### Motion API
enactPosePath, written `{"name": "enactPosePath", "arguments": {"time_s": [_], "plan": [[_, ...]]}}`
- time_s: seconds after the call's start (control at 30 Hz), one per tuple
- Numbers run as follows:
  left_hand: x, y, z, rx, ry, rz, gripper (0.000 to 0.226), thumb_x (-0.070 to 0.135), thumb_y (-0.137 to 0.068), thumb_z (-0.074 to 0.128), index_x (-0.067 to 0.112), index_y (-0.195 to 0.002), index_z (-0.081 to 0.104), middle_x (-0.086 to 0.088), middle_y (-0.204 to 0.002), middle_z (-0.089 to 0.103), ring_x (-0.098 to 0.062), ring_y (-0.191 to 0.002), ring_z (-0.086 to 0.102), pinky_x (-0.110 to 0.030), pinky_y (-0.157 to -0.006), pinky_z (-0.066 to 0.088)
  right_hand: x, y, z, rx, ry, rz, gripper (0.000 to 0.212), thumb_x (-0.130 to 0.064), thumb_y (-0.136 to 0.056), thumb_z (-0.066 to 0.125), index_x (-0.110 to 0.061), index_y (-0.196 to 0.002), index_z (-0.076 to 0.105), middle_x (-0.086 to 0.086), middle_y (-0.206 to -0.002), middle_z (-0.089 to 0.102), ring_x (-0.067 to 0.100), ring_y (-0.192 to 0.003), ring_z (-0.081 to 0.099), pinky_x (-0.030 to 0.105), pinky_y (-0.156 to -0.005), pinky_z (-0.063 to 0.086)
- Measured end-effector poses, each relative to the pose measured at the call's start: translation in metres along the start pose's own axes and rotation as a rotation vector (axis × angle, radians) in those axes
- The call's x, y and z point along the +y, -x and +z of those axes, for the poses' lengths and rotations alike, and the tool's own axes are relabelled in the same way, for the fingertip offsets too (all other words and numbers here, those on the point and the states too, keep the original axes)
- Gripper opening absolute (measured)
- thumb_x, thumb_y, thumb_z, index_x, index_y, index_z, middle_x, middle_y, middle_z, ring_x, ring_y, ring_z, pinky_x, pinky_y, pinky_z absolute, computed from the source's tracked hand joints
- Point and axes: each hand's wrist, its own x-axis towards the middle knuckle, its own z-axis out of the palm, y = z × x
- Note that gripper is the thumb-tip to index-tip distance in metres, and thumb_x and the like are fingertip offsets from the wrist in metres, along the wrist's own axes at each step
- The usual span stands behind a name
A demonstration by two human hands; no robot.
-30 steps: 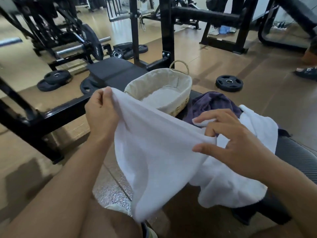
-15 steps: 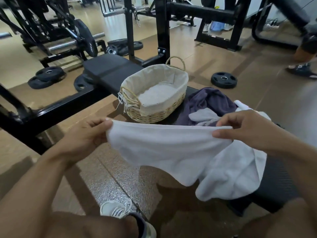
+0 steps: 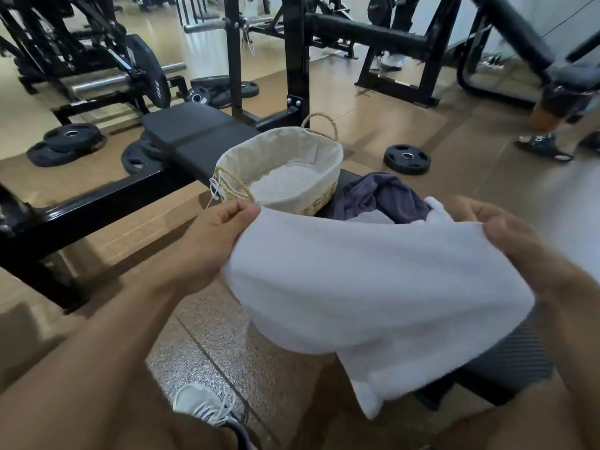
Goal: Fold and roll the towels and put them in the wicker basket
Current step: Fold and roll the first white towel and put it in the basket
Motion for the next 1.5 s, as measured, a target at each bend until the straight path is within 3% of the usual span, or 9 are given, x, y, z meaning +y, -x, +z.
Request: {"name": "enactPosePath", "arguments": {"time_s": [0.1, 0.23, 0.37, 0.53, 0.8, 0.97, 1.2, 1.4, 1.5], "plan": [[0.014, -0.007, 0.034, -0.144, 0.080, 0.036, 0.025, 0.028, -0.103, 0.055, 0.009, -0.098, 0.071, -0.004, -0.086, 0.071, -0.010, -0.073, 0.063, -0.022, -0.064, 0.051, -0.009, 0.018, -0.008, 0.214, -0.207, -0.125, 0.027, -0.018, -0.107, 0.044, -0.014, -0.086, 0.061, -0.002, -0.074, 0.056, 0.012, -0.064, 0.056, 0.026, -0.063, 0.049], [0.013, -0.034, 0.077, -0.043, 0.022, 0.078, 0.025, 0.026, -0.103, 0.056, 0.021, -0.083, 0.069, 0.009, -0.061, 0.065, -0.007, -0.054, 0.060, -0.024, -0.047, 0.050, -0.020, 0.031, -0.029, 0.975, 0.310, -0.160, 0.018, -0.038, -0.096, 0.062, -0.026, -0.083, 0.066, -0.012, -0.070, 0.061, 0.005, -0.064, 0.056, 0.023, -0.061, 0.049], [0.002, -0.058, 0.107, 0.041, -0.019, 0.095, 0.020, 0.021, -0.099, 0.064, 0.019, -0.080, 0.071, 0.012, -0.063, 0.068, -0.002, -0.058, 0.061, -0.022, -0.057, 0.056, -0.011, 0.030, -0.077, 1.239, 0.847, -0.045, 0.021, -0.028, -0.098, 0.066, -0.011, -0.110, 0.067, -0.005, -0.092, 0.070, 0.004, -0.072, 0.061, 0.018, -0.060, 0.054], [-0.007, -0.071, 0.117, 0.100, -0.097, 0.071, 0.019, 0.025, -0.096, 0.068, 0.029, -0.078, 0.074, 0.003, -0.079, 0.074, -0.020, -0.080, 0.070, -0.045, -0.081, 0.061, 0.001, 0.031, -0.111, 1.233, 1.005, 0.053, 0.012, -0.035, -0.093, 0.068, -0.027, -0.100, 0.074, 0.001, -0.095, 0.076, 0.025, -0.084, 0.071, 0.047, -0.080, 0.061], [0.003, -0.061, 0.116, 0.130, 0.038, 0.007, 0.016, 0.020, -0.093, 0.072, 0.012, -0.080, 0.072, 0.000, -0.063, 0.069, -0.020, -0.064, 0.064, -0.038, -0.057, 0.063, 0.001, 0.012, -0.074, 1.250, 1.005, -0.036, 0.009, -0.018, -0.088, 0.067, -0.026, -0.090, 0.071, -0.003, -0.080, 0.073, 0.008, -0.048, 0.064, 0.024, -0.043, 0.051], [0.013, -0.028, 0.122, 0.108, 0.030, 0.100, 0.014, 0.024, -0.093, 0.072, 0.016, -0.082, 0.074, -0.004, -0.076, 0.075, -0.020, -0.074, 0.070, -0.042, -0.064, 0.063, 0.023, -0.012, -0.009, 0.970, 0.799, -0.157, 0.008, -0.008, -0.091, 0.070, -0.015, -0.090, 0.074, 0.009, -0.062, 0.065, 0.023, -0.046, 0.067, 0.034, -0.048, 0.058], [0.022, 0.008, 0.114, 0.064, -0.035, 0.281, 0.006, 0.023, -0.094, 0.069, 0.022, -0.090, 0.075, 0.010, -0.083, 0.078, -0.003, -0.080, 0.073, -0.020, -0.071, 0.056, 0.035, -0.028, 0.034, 0.489, 0.703, -0.023, 0.017, -0.008, -0.092, 0.071, -0.015, -0.107, 0.071, 0.006, -0.092, 0.079, 0.018, -0.082, 0.077, 0.032, -0.061, 0.064], [0.021, 0.021, 0.098, -0.093, -0.017, 0.268, 0.010, 0.024, -0.094, 0.069, 0.017, -0.096, 0.076, 0.000, -0.091, 0.080, -0.022, -0.087, 0.076, -0.055, -0.079, 0.061, 0.043, -0.030, 0.034, 0.557, 1.033, -0.250, 0.010, -0.025, -0.086, 0.079, -0.032, -0.092, 0.076, -0.011, -0.077, 0.075, 0.012, -0.067, 0.073, 0.031, -0.066, 0.060], [0.021, 0.028, 0.097, -0.152, 0.002, 0.277, 0.015, 0.021, -0.095, 0.065, 0.013, -0.101, 0.076, -0.001, -0.094, 0.080, -0.022, -0.090, 0.076, -0.049, -0.080, 0.062, 0.044, -0.032, 0.033, 0.585, 1.150, -0.344, 0.008, -0.036, -0.080, 0.082, -0.034, -0.086, 0.076, -0.016, -0.075, 0.070, 0.012, -0.069, 0.066, 0.016, -0.062, 0.049]]}}
